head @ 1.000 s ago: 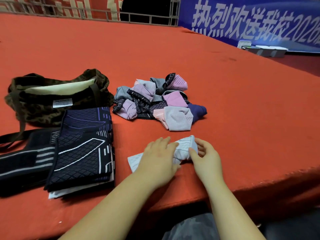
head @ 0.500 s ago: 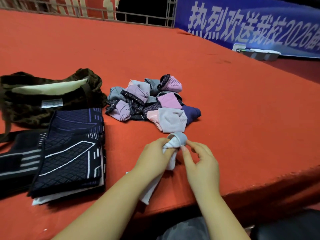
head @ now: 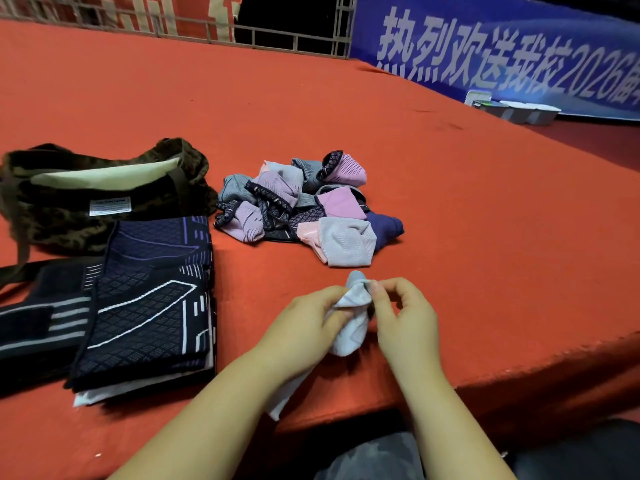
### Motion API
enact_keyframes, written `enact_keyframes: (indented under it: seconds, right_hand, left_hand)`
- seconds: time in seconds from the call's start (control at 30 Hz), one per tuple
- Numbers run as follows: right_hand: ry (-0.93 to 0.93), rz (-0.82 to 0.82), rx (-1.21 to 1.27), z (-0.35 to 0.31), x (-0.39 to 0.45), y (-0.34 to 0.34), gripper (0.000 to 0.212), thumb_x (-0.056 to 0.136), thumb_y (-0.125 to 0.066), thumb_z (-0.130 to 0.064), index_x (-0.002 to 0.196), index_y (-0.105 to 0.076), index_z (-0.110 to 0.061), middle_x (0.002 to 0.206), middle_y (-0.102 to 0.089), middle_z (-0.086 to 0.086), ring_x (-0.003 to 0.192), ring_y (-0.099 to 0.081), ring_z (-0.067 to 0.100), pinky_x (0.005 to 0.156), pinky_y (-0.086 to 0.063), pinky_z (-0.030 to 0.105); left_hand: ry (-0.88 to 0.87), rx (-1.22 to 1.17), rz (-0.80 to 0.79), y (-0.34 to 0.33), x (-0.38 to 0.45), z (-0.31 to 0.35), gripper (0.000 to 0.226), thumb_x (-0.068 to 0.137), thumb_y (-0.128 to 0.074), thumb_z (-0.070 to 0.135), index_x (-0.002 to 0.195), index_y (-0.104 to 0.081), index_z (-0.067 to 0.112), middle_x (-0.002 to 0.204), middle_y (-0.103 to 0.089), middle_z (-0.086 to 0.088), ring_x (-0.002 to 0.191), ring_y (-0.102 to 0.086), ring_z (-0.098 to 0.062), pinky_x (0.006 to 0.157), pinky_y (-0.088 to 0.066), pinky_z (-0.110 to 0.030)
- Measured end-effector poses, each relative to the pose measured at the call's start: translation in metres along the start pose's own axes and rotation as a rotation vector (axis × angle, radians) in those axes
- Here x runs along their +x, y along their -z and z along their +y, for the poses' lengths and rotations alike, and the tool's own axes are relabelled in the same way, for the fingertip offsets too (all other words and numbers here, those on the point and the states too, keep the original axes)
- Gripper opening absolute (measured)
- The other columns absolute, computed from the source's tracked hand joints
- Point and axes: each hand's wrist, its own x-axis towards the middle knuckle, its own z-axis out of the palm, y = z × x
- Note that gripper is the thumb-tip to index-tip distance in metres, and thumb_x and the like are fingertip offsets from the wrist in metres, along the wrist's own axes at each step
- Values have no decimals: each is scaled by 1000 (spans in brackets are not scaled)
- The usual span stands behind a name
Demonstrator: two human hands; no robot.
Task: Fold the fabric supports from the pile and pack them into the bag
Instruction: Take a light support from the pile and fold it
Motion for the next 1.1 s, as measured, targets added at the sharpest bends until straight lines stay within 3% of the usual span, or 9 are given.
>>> enact_keyframes:
  seconds: [0.17, 0.33, 0.4, 0.53, 0.67, 0.77, 0.9, 0.97, 1.1]
  right_hand:
    - [-107, 93, -60, 6, 14, 19, 18, 94, -55, -19, 77, -55, -14, 79, -63, 8, 75, -53, 22, 63, -27, 28]
    - [-152, 69, -46, 7, 24, 28, 23, 95, -52, -21, 78, -58, -7, 73, -60, 8, 73, -53, 27, 61, -27, 30]
    - [-147, 39, -21, 2, 24, 31, 25, 96, -52, -22, 76, -58, -7, 70, -60, 6, 71, -55, 24, 61, -31, 30]
    - [-50, -56, 33, -18, 22, 34, 25, 93, -56, -21, 69, -58, -17, 63, -56, -11, 58, -50, -4, 57, -36, 11]
    - [22, -123, 137, -36, 22, 28, 15, 88, -64, -26, 84, -67, -12, 82, -67, -4, 76, -56, 6, 74, -43, 23]
    - [5, -146, 214, -43, 19, 29, 8, 88, -64, -24, 93, -66, -18, 94, -68, -5, 91, -60, 12, 87, -48, 33]
    - [-34, -192, 255, -44, 9, 28, 27, 79, -69, -43, 99, -62, -27, 103, -67, -7, 100, -60, 14, 96, -45, 41]
    - [-1, -183, 265, -48, 6, 28, 30, 78, -70, -44, 98, -64, -22, 98, -69, -6, 96, -62, 10, 97, -45, 39]
    - [122, -134, 217, -64, 14, 31, 5, 89, -63, -22, 91, -66, -18, 93, -69, -7, 91, -62, 9, 90, -46, 29]
  left_hand:
    - [26, 96, 52, 9, -11, -8, 13, 92, -53, 26, 100, -63, 25, 96, -69, 8, 93, -61, -14, 83, -45, -30]
    - [50, 72, 54, 16, -11, -2, 15, 92, -56, 20, 84, -57, 33, 72, -57, 19, 72, -50, 0, 66, -36, -8]
    - [69, 38, -10, 20, -10, 2, 12, 92, -56, 21, 86, -58, 32, 76, -59, 19, 75, -53, 0, 71, -39, -11]
    - [69, 20, -87, 23, -8, 9, 9, 89, -62, 29, 96, -58, 33, 94, -65, 17, 89, -59, -3, 83, -45, -22]
    - [27, -10, 51, 19, -2, 16, 4, 89, -62, 29, 89, -59, 32, 83, -66, 15, 78, -59, -3, 76, -47, -26]
    - [113, -311, 140, 22, -3, 21, 19, 94, -55, 18, 78, -62, 24, 71, -61, 13, 69, -54, -3, 70, -43, -24]
    - [312, -809, 251, 33, -6, 35, 21, 96, -47, 13, 82, -62, 9, 73, -63, -7, 67, -58, -16, 63, -49, -23]
    - [360, -990, 280, 40, -6, 40, 20, 96, -47, 12, 88, -63, 5, 80, -66, -11, 74, -62, -21, 75, -52, -30]
    - [385, -1081, 277, 47, -4, 43, 24, 96, -47, 15, 90, -68, 5, 86, -70, -13, 84, -65, -27, 91, -49, -42]
